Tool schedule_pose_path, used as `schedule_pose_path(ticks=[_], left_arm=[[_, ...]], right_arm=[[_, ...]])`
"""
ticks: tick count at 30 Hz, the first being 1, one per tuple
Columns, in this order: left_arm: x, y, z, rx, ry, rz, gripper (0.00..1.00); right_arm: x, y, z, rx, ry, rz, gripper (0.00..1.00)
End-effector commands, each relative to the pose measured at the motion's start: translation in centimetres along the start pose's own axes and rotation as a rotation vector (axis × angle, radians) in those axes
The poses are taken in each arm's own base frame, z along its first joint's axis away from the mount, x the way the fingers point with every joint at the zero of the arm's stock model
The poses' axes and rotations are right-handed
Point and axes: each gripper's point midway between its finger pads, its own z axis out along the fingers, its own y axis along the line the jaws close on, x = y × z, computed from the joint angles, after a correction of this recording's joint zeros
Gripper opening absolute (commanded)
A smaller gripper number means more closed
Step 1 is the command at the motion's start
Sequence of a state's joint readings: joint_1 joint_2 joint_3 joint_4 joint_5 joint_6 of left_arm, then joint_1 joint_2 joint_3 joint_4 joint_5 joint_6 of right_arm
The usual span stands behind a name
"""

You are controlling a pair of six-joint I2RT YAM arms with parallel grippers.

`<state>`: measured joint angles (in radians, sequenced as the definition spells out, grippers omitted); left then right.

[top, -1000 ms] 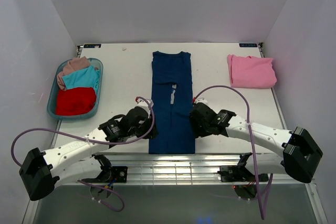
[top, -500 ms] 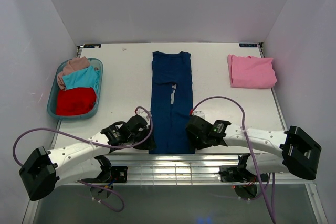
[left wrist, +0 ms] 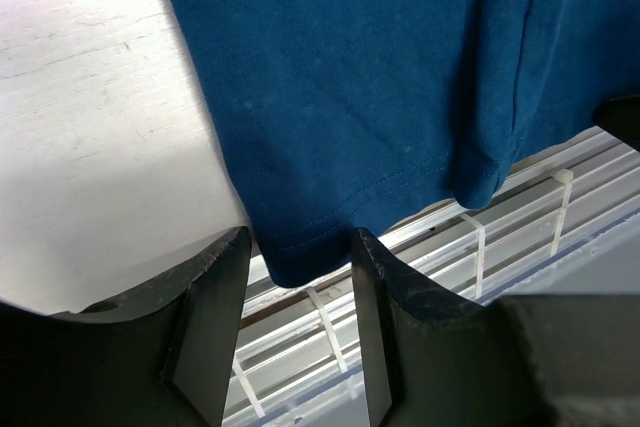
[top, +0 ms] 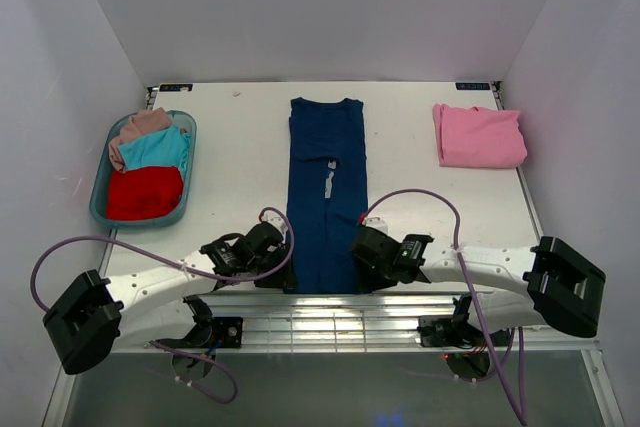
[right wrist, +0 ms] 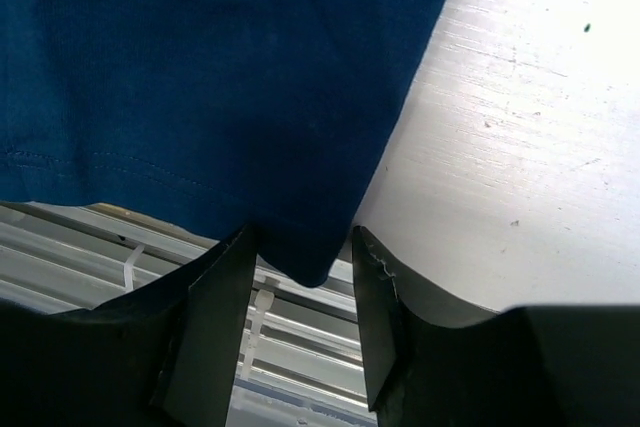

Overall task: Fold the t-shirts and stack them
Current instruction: Fold the tshirt

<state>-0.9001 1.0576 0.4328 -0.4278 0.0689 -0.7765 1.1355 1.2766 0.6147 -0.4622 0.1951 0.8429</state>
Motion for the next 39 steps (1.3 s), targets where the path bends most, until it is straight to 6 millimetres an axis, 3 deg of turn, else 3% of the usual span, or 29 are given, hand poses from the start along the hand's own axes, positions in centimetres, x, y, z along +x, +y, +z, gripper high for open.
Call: schedule_pose_path(ticks=[1, 10, 16, 20, 21, 24, 28, 31, 39], left_arm=[[1.1, 0.6, 0.3, -0.018, 0.046, -0.024, 0.56], [1.7, 1.4, 0.1, -0.079, 0.078, -0.059, 0.42], [1.4, 1.3, 0.0, -0.099, 0.083, -0.051, 0.2], [-1.3, -0.4, -0.5, -0.067, 0.004, -0.019, 0.12], [-2.7, -1.7, -1.0, -0.042, -0.03, -0.008, 0.11], [-6.6, -3.0, -1.6, -0.07, -0.139, 0.029, 0.11], [-9.9, -4.7, -1.8, -0.075, -0.212, 0.054, 0.1], [-12.3, -5.2, -2.0, -0.096, -0.28, 0.065, 0.1], [-16.8, -3.1, -1.5, -0.125, -0.381, 0.042, 0.1]], right_arm=[[0.5, 0.3, 0.6, 0.001, 0.018, 0.01, 0.48], [0.9, 0.1, 0.8, 0.016, 0.031, -0.005, 0.26], [0.9, -0.3, 0.4, 0.058, 0.042, -0.015, 0.08], [-0.5, 0.3, -0.6, 0.061, 0.008, -0.025, 0.08], [-1.3, 1.0, -1.0, 0.043, -0.012, -0.03, 0.08], [-3.7, 2.5, -2.0, 0.03, -0.074, -0.052, 0.08], [-6.7, 3.1, -2.7, 0.07, -0.139, -0.086, 0.08], [-8.8, 3.2, -2.6, 0.106, -0.174, -0.107, 0.08], [-13.8, 0.4, -1.7, 0.217, -0.226, -0.128, 0.08]])
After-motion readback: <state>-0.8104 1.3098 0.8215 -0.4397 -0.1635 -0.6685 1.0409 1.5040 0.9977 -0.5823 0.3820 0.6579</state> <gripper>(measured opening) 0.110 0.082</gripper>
